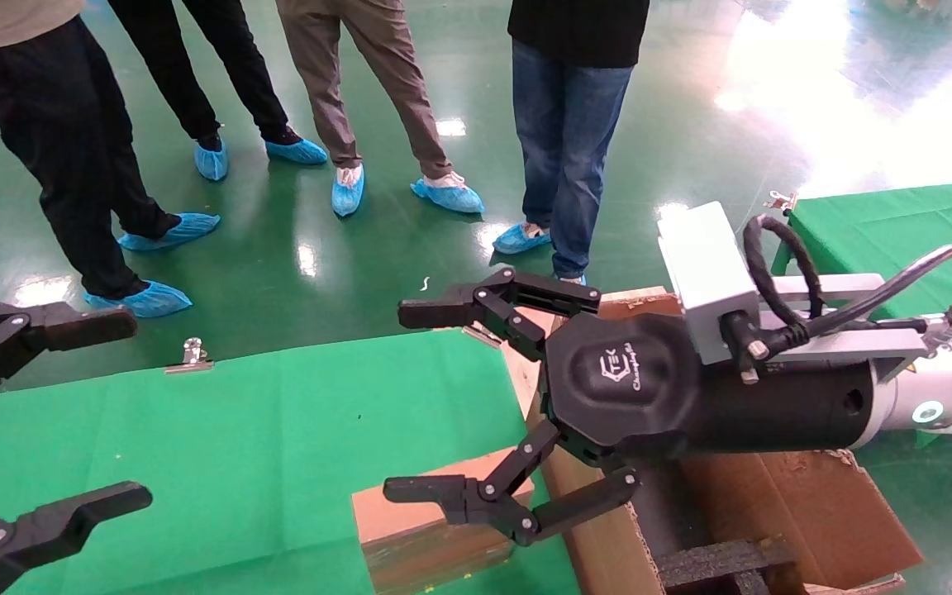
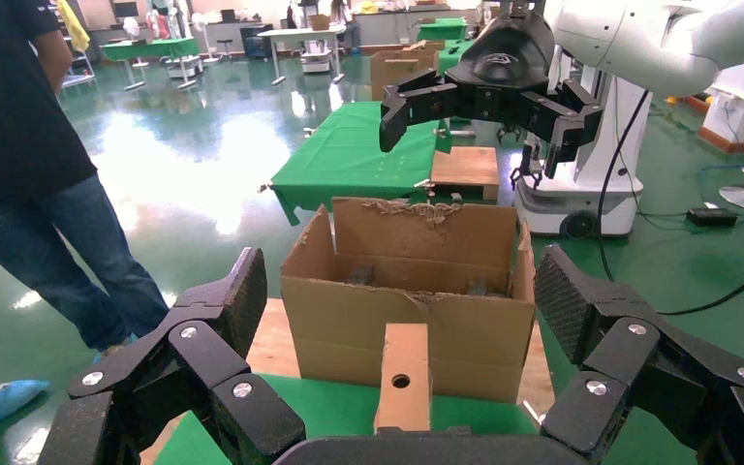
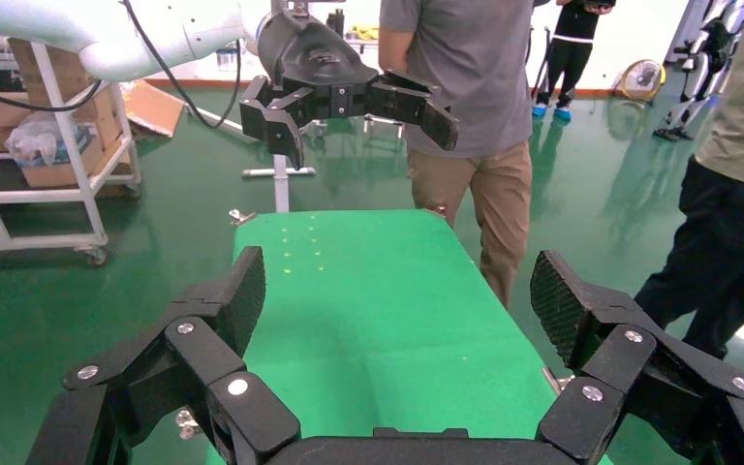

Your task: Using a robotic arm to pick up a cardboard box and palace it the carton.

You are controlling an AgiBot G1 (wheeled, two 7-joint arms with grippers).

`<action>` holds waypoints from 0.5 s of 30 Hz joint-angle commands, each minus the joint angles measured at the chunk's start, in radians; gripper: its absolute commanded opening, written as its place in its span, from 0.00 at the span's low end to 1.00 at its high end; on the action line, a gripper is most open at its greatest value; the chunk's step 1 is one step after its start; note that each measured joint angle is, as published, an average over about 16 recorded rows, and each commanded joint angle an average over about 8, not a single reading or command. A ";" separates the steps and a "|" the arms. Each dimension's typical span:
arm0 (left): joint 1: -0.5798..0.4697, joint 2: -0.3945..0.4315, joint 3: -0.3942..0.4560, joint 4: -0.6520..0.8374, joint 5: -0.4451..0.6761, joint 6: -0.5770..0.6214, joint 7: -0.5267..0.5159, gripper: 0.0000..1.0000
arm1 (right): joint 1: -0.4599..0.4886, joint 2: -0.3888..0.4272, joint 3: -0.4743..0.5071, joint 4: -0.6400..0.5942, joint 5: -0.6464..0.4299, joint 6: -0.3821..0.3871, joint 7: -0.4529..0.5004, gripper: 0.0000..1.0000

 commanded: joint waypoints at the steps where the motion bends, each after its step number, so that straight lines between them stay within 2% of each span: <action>1: 0.000 0.000 0.000 0.000 0.000 0.000 0.000 0.02 | 0.000 0.000 0.000 0.000 0.000 0.000 0.000 1.00; 9: 0.000 0.000 0.000 0.000 0.000 0.000 0.000 0.00 | 0.001 0.003 -0.004 -0.001 -0.011 0.001 0.003 1.00; 15: 0.000 0.000 0.000 0.000 0.000 0.000 0.000 0.00 | 0.035 0.013 -0.042 0.003 -0.109 0.011 0.021 1.00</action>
